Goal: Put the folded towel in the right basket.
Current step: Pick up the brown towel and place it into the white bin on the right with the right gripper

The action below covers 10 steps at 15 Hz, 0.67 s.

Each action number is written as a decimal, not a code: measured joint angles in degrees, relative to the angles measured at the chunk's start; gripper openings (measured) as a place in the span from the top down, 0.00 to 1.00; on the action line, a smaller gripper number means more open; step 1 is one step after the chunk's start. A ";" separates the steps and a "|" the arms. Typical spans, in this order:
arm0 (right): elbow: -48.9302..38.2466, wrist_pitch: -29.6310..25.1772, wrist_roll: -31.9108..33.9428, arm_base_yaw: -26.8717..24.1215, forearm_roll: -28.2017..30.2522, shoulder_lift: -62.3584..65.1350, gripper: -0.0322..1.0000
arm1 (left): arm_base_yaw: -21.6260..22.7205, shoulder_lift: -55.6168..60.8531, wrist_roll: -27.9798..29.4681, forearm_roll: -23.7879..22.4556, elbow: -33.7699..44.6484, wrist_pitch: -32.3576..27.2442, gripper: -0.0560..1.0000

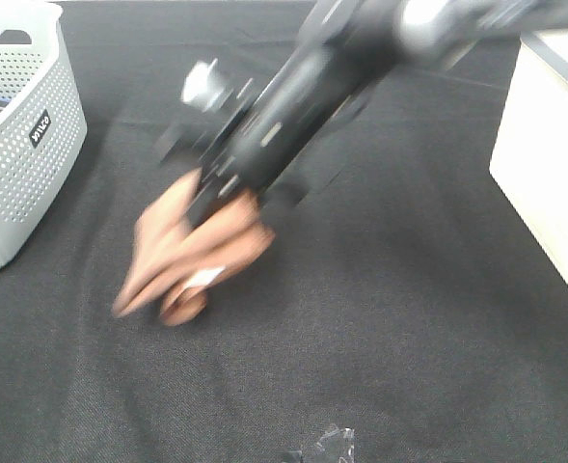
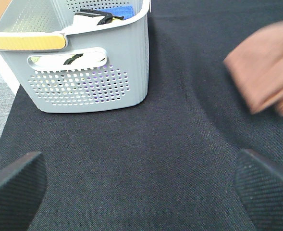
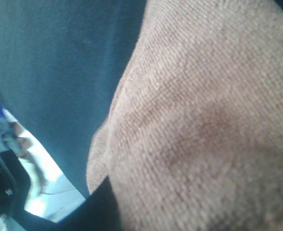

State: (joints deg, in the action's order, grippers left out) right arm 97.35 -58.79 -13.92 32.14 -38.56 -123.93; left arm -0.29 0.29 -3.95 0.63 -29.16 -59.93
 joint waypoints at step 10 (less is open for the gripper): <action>24.12 -10.60 9.34 -28.53 16.39 20.11 0.82 | 0.00 0.00 0.00 0.00 0.00 0.00 0.01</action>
State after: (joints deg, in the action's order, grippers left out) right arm 121.47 -69.39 -4.58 3.61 -22.17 -103.82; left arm -0.29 0.29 -3.95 0.63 -29.16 -59.93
